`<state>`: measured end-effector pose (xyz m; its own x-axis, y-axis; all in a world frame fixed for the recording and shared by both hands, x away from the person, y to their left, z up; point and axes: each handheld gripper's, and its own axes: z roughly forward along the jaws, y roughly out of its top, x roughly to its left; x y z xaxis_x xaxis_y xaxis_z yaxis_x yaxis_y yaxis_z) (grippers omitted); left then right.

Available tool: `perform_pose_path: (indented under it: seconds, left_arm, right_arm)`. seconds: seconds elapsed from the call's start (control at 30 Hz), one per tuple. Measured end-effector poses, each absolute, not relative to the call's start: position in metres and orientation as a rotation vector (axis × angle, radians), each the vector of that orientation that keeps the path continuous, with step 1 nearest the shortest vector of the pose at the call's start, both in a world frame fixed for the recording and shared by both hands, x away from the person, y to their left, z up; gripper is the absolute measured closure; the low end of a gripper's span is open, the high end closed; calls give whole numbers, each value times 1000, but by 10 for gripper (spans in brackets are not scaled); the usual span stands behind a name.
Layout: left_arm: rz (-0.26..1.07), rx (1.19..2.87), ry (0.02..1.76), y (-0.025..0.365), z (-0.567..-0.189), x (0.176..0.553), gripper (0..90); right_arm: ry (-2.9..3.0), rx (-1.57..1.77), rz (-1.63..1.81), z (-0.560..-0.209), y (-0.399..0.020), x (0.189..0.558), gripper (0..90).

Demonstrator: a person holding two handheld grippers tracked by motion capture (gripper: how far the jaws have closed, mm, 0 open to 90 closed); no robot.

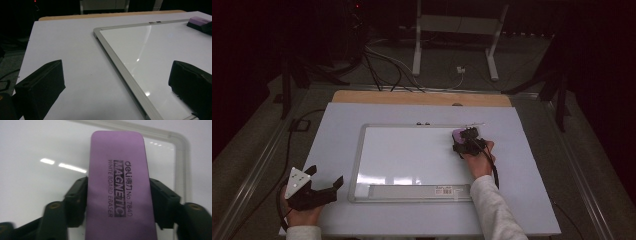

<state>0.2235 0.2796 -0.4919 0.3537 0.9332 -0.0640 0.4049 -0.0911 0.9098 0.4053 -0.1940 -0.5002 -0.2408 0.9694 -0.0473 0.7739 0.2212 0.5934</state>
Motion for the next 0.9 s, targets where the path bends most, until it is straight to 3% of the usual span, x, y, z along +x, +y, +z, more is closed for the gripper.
perform_pose_path:
  seconds: [0.17,0.3,0.73,0.9]
  left_arm:
    - [703,1679,1210,279,-492,224,13]
    - [704,1678,1208,279,-492,224,13]
    - [705,1677,1209,279,-492,223,13]
    - [707,1673,1208,279,-492,223,13]
  right_arm:
    - [2128,1519,654,-495,-192,397,233]
    - [2111,1414,664,-485,-188,387,223]
    - [2118,1229,544,-494,-182,363,379]
    - [2106,1222,514,-495,-183,364,395]
